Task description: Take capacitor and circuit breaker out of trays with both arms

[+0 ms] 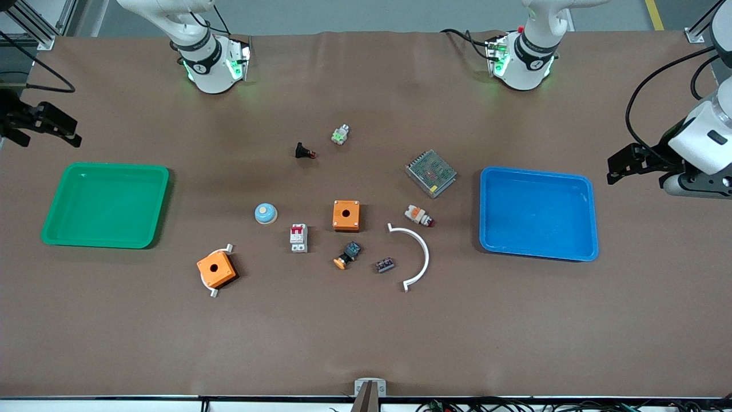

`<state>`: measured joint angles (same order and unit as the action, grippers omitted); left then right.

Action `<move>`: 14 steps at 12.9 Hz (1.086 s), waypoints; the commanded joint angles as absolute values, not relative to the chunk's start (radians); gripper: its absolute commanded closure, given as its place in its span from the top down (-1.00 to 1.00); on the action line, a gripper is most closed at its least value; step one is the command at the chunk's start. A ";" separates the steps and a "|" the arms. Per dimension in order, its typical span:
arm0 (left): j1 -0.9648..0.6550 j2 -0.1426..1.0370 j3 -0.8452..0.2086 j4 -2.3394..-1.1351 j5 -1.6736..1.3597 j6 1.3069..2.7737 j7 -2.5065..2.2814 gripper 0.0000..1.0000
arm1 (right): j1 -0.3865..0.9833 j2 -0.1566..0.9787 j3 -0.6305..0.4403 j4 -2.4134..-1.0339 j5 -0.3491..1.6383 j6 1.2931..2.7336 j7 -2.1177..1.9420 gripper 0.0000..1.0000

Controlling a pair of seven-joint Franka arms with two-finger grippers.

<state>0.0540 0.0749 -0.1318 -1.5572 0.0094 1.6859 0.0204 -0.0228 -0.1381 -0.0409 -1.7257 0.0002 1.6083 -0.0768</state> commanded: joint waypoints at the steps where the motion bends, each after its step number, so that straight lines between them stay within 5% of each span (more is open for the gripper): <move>1: 0.051 0.095 -0.132 -1.480 0.028 1.663 0.040 0.99 | -0.054 -0.183 -0.031 -1.773 0.046 1.623 -0.150 1.00; 14: 0.057 0.097 -0.133 -1.476 0.021 1.663 0.038 0.99 | -0.049 -0.184 -0.025 -1.749 0.034 1.588 -0.150 1.00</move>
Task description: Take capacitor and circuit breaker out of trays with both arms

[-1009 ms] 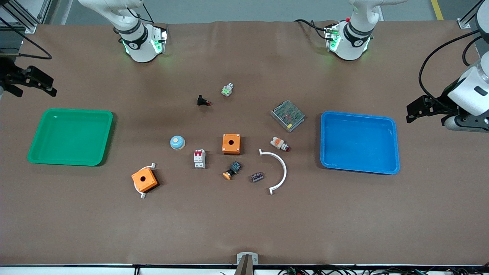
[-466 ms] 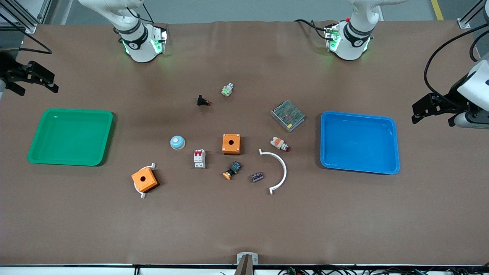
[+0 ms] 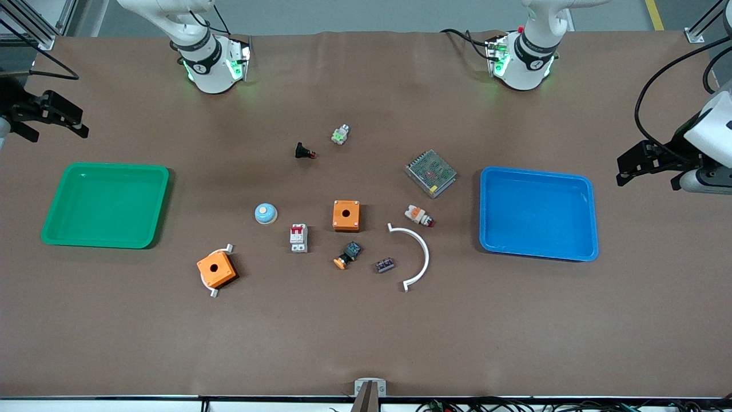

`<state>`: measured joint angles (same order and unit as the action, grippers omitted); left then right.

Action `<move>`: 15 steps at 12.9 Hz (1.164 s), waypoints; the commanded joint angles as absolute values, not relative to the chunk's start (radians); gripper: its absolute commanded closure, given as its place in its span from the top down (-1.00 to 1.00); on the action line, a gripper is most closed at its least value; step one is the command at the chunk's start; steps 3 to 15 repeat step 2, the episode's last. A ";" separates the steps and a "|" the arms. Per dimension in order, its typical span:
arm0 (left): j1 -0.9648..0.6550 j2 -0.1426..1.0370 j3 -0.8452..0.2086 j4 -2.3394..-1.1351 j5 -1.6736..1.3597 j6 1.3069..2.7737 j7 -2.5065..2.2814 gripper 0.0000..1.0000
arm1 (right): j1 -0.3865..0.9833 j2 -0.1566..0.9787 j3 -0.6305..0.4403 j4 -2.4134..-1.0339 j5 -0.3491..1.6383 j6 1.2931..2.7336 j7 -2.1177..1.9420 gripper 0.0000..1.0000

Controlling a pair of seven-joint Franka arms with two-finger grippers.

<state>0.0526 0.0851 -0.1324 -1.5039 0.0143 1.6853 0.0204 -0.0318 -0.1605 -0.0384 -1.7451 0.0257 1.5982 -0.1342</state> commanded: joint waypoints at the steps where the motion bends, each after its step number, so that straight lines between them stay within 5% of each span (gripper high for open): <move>1: 0.057 0.095 -0.133 -1.474 0.023 1.663 0.037 0.99 | -0.048 -0.183 -0.025 -1.744 0.034 1.586 -0.150 1.00; 15: 0.057 0.097 -0.133 -1.476 0.025 1.663 0.038 0.99 | -0.046 -0.181 -0.023 -1.732 0.034 1.583 -0.149 1.00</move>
